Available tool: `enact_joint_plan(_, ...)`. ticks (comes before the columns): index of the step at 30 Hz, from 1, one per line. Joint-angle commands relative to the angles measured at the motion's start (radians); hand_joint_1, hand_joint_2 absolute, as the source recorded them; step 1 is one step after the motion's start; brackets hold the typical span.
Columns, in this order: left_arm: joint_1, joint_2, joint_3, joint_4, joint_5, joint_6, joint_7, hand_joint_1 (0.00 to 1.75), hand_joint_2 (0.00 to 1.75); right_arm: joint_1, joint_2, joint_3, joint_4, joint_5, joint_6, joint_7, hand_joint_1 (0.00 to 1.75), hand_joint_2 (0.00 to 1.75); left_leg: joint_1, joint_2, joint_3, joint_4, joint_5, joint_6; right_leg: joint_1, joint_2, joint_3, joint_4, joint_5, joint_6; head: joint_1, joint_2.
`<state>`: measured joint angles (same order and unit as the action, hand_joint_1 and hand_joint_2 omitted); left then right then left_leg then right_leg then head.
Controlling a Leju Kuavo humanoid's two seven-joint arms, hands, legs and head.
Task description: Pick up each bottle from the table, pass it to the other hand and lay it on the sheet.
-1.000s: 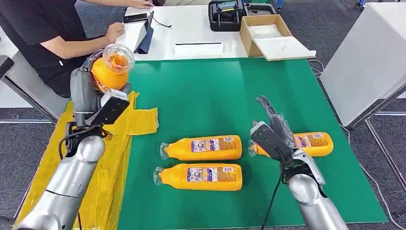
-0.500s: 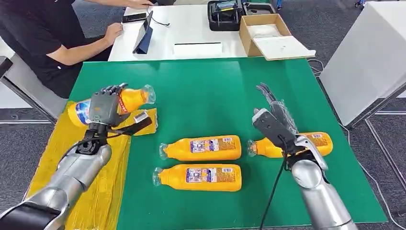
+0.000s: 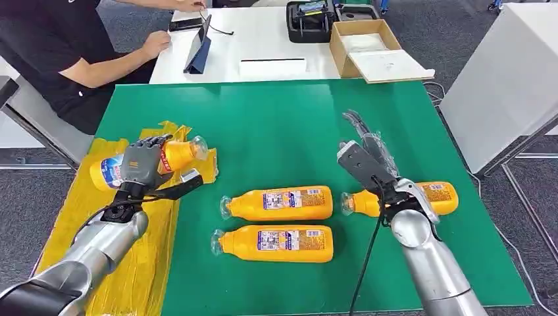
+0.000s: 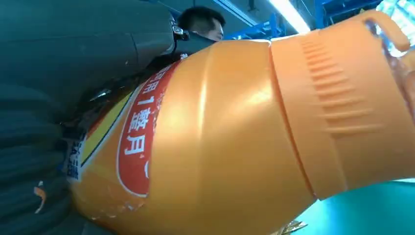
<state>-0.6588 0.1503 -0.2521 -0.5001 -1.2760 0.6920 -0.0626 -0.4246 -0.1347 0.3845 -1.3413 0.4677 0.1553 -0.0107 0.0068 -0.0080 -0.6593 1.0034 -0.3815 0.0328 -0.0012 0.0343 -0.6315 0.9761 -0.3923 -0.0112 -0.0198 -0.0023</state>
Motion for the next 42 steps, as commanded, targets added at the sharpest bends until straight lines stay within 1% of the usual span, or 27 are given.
enact_joint_plan(1, -0.034, 0.009, -0.03, 0.077, -0.003, 0.003, 0.004, 1.75, 1.75, -0.053, 0.01, 0.025, 0.072, 0.001, 0.004, 0.001, 0.0, 0.0, -0.001, 0.001, 0.004, 0.0, -0.002, -0.002, 0.0, -0.002, 0.004, 0.001, -0.002, 0.0, 0.0, 0.0)
enact_joint_plan(2, -0.03, 0.011, -0.034, 0.099, -0.029, -0.033, 0.029, 1.75, 1.75, -0.072, 0.023, 0.033, 0.09, 0.012, 0.011, -0.013, 0.0, 0.0, -0.001, 0.001, 0.007, 0.001, -0.003, -0.002, -0.001, -0.003, 0.007, 0.001, -0.003, 0.0, 0.0, 0.0)
enact_joint_plan(3, -0.017, 0.013, -0.033, 0.109, -0.041, -0.045, 0.036, 1.75, 1.75, -0.095, 0.041, 0.037, 0.112, 0.018, 0.014, -0.016, 0.0, 0.0, -0.001, 0.001, 0.005, 0.0, -0.002, -0.002, -0.001, -0.001, 0.004, 0.001, -0.002, 0.0, 0.0, 0.0)
enact_joint_plan(6, 0.021, 0.023, -0.04, 0.155, -0.085, -0.05, 0.066, 1.75, 1.75, -0.189, 0.102, 0.062, 0.204, 0.035, 0.029, -0.022, 0.0, 0.0, -0.002, 0.006, 0.006, 0.0, -0.002, -0.002, -0.002, 0.004, 0.004, 0.001, -0.001, 0.0, 0.0, 0.0)
enact_joint_plan(8, 0.029, 0.028, -0.034, 0.17, -0.09, -0.053, 0.062, 1.75, 1.75, -0.213, 0.115, 0.066, 0.219, 0.036, 0.029, -0.023, 0.0, 0.0, -0.002, 0.011, 0.008, 0.0, -0.004, -0.002, -0.002, 0.007, 0.005, 0.001, -0.001, 0.0, 0.0, 0.0)
enact_joint_plan(9, 0.033, 0.035, -0.032, 0.183, -0.089, -0.07, 0.063, 1.75, 1.75, -0.222, 0.115, 0.068, 0.217, 0.037, 0.033, -0.025, 0.0, 0.0, -0.001, 0.009, 0.005, -0.001, -0.002, -0.001, -0.001, 0.006, 0.003, 0.0, 0.0, 0.0, 0.0, 0.0)
enact_joint_plan(10, 0.039, 0.04, -0.022, 0.191, -0.08, -0.079, 0.054, 1.75, 1.75, -0.223, 0.111, 0.065, 0.207, 0.033, 0.038, -0.026, 0.0, 0.0, -0.001, 0.009, 0.007, 0.0, -0.003, -0.002, -0.001, 0.005, 0.005, 0.001, -0.001, 0.0, 0.0, 0.0)
enact_joint_plan(14, 0.077, 0.054, -0.013, 0.194, -0.08, -0.084, 0.048, 1.75, 1.75, -0.222, 0.101, 0.067, 0.199, 0.029, 0.047, -0.028, 0.0, 0.0, 0.0, 0.005, 0.007, 0.0, -0.003, -0.002, 0.0, 0.001, 0.005, 0.001, -0.002, 0.0, 0.0, 0.0)
enact_joint_plan(15, 0.152, 0.043, -0.013, 0.16, -0.054, -0.09, -0.058, 1.75, 1.75, -0.242, 0.11, 0.071, 0.229, 0.023, 0.061, -0.032, 0.0, 0.0, 0.0, 0.006, 0.007, 0.0, -0.003, -0.002, 0.0, 0.002, 0.005, 0.0, -0.002, 0.001, 0.0, 0.0)
enact_joint_plan(16, 0.205, 0.025, -0.023, 0.147, -0.061, -0.052, -0.053, 1.75, 1.75, -0.258, 0.12, 0.072, 0.259, 0.023, 0.059, -0.034, 0.0, 0.0, -0.001, 0.007, 0.007, -0.002, -0.002, -0.001, -0.001, 0.004, 0.005, -0.001, -0.001, 0.001, 0.0, 0.0)
enact_joint_plan(17, 0.23, 0.015, -0.03, 0.14, -0.065, -0.04, -0.051, 1.75, 1.75, -0.265, 0.125, 0.071, 0.275, 0.023, 0.055, -0.039, 0.0, 0.0, -0.002, 0.009, 0.011, -0.002, -0.004, -0.001, -0.001, 0.005, 0.008, -0.001, -0.002, 0.001, 0.0, 0.0)
enact_joint_plan(18, 0.249, 0.004, -0.041, 0.134, -0.072, -0.03, -0.052, 1.75, 1.75, -0.266, 0.127, 0.069, 0.278, 0.023, 0.052, -0.041, 0.0, 0.0, -0.002, 0.009, 0.009, -0.004, -0.002, -0.001, -0.002, 0.006, 0.007, -0.001, 0.0, 0.001, 0.0, 0.0)
enact_joint_plan(19, 0.255, -0.003, -0.043, 0.132, -0.068, -0.033, -0.054, 1.75, 1.75, -0.264, 0.126, 0.068, 0.277, 0.023, 0.051, -0.041, 0.0, 0.0, -0.002, 0.008, 0.008, -0.004, -0.002, -0.001, -0.002, 0.005, 0.005, -0.001, 0.0, 0.001, -0.001, 0.0)
enact_joint_plan(21, 0.25, -0.013, -0.057, 0.128, -0.067, -0.053, -0.073, 1.75, 1.75, -0.244, 0.12, 0.06, 0.26, 0.025, 0.041, -0.039, 0.0, 0.0, -0.003, 0.008, 0.014, -0.004, -0.004, -0.002, -0.003, 0.004, 0.01, -0.001, -0.002, 0.001, 0.0, 0.0)
enact_joint_plan(23, 0.24, -0.019, -0.065, 0.133, -0.061, -0.057, -0.083, 1.75, 1.75, -0.227, 0.115, 0.052, 0.244, 0.028, 0.035, -0.036, 0.0, 0.0, -0.003, 0.003, 0.011, -0.004, -0.003, -0.002, -0.002, 0.001, 0.009, -0.001, -0.002, 0.001, 0.0, 0.0)
enact_joint_plan(24, 0.235, -0.022, -0.066, 0.135, -0.061, -0.061, -0.082, 1.75, 1.75, -0.223, 0.111, 0.05, 0.245, 0.027, 0.035, -0.037, 0.0, 0.0, -0.003, 0.003, 0.015, -0.004, -0.004, -0.003, -0.002, -0.001, 0.013, -0.002, -0.002, 0.001, 0.0, 0.0)
enact_joint_plan(26, 0.231, -0.022, -0.068, 0.137, -0.061, -0.063, -0.081, 1.75, 1.75, -0.222, 0.111, 0.049, 0.243, 0.028, 0.034, -0.037, 0.0, 0.0, -0.003, 0.001, 0.015, -0.004, -0.005, -0.002, -0.003, 0.0, 0.013, -0.001, -0.003, 0.003, 0.0, 0.0)
enact_joint_plan(29, 0.23, -0.019, -0.068, 0.138, -0.059, -0.062, -0.083, 1.75, 1.75, -0.223, 0.113, 0.049, 0.241, 0.028, 0.034, -0.037, 0.0, 0.0, -0.004, 0.003, 0.02, -0.004, -0.005, -0.002, -0.003, 0.0, 0.017, -0.002, -0.003, 0.003, 0.0, 0.0)
enact_joint_plan(34, 0.223, -0.022, -0.068, 0.146, -0.046, -0.062, -0.096, 1.75, 1.75, -0.222, 0.112, 0.044, 0.243, 0.031, 0.03, -0.034, 0.0, 0.0, -0.004, 0.001, 0.02, -0.004, -0.005, -0.002, -0.003, 0.0, 0.018, -0.001, -0.003, 0.003, 0.0, 0.0)
enact_joint_plan(35, 0.22, -0.022, -0.07, 0.15, -0.045, -0.069, -0.099, 1.5, 1.75, -0.221, 0.111, 0.043, 0.244, 0.031, 0.03, -0.034, 0.0, 0.0, -0.005, 0.002, 0.021, -0.004, -0.005, -0.002, -0.003, 0.0, 0.019, -0.002, -0.004, 0.003, 0.0, 0.0)
enact_joint_plan(36, 0.219, -0.022, -0.074, 0.152, -0.033, -0.064, -0.124, 0.45, 1.75, -0.219, 0.109, 0.042, 0.249, 0.031, 0.028, -0.035, 0.0, 0.0, -0.005, 0.001, 0.021, -0.004, -0.005, -0.002, -0.004, -0.001, 0.019, -0.001, -0.003, 0.003, 0.0, 0.0)
enact_joint_plan(37, 0.224, -0.021, -0.074, 0.15, -0.021, -0.043, -0.136, 0.0, 0.0, -0.213, 0.11, 0.042, 0.249, 0.033, 0.027, -0.036, 0.0, 0.0, -0.005, 0.001, 0.022, -0.004, -0.005, -0.002, -0.004, -0.001, 0.02, -0.002, -0.004, 0.003, 0.0, 0.0)
enact_joint_plan(38, 0.225, -0.022, -0.072, 0.155, -0.013, -0.05, -0.142, 0.0, 0.0, -0.211, 0.111, 0.045, 0.25, 0.036, 0.027, -0.036, 0.0, 0.0, -0.005, 0.001, 0.021, -0.004, -0.005, -0.002, -0.003, -0.001, 0.019, -0.002, -0.003, 0.003, 0.0, 0.0)
enact_joint_plan(39, 0.222, -0.017, -0.1, 0.166, -0.038, -0.071, -0.114, 0.0, 0.0, -0.209, 0.118, 0.043, 0.255, 0.041, 0.024, -0.037, 0.0, 0.0, -0.005, 0.001, 0.023, -0.005, -0.005, -0.002, -0.004, -0.001, 0.021, -0.002, -0.003, 0.003, 0.0, 0.0)
enact_joint_plan(40, 0.227, -0.023, -0.09, 0.158, 0.009, -0.052, -0.154, 0.0, 0.0, -0.205, 0.127, 0.035, 0.259, 0.051, 0.018, -0.038, 0.0, 0.0, -0.005, 0.0, 0.021, -0.004, -0.005, -0.002, -0.003, -0.002, 0.019, -0.002, -0.003, 0.003, 0.0, 0.0)
enact_joint_plan(41, 0.229, -0.026, -0.09, 0.153, 0.019, -0.04, -0.179, 0.0, 0.0, -0.201, 0.128, 0.034, 0.259, 0.057, 0.014, -0.035, 0.0, 0.0, -0.005, 0.001, 0.023, -0.004, -0.005, -0.003, -0.004, -0.002, 0.021, -0.002, -0.004, 0.003, 0.0, 0.0)
enact_joint_plan(42, 0.226, -0.027, -0.097, 0.155, 0.014, -0.039, -0.179, 0.0, 0.0, -0.198, 0.13, 0.031, 0.259, 0.058, 0.012, -0.034, 0.0, 0.0, -0.005, 0.001, 0.023, -0.004, -0.005, -0.003, -0.004, -0.003, 0.021, -0.002, -0.004, 0.003, 0.0, 0.0)
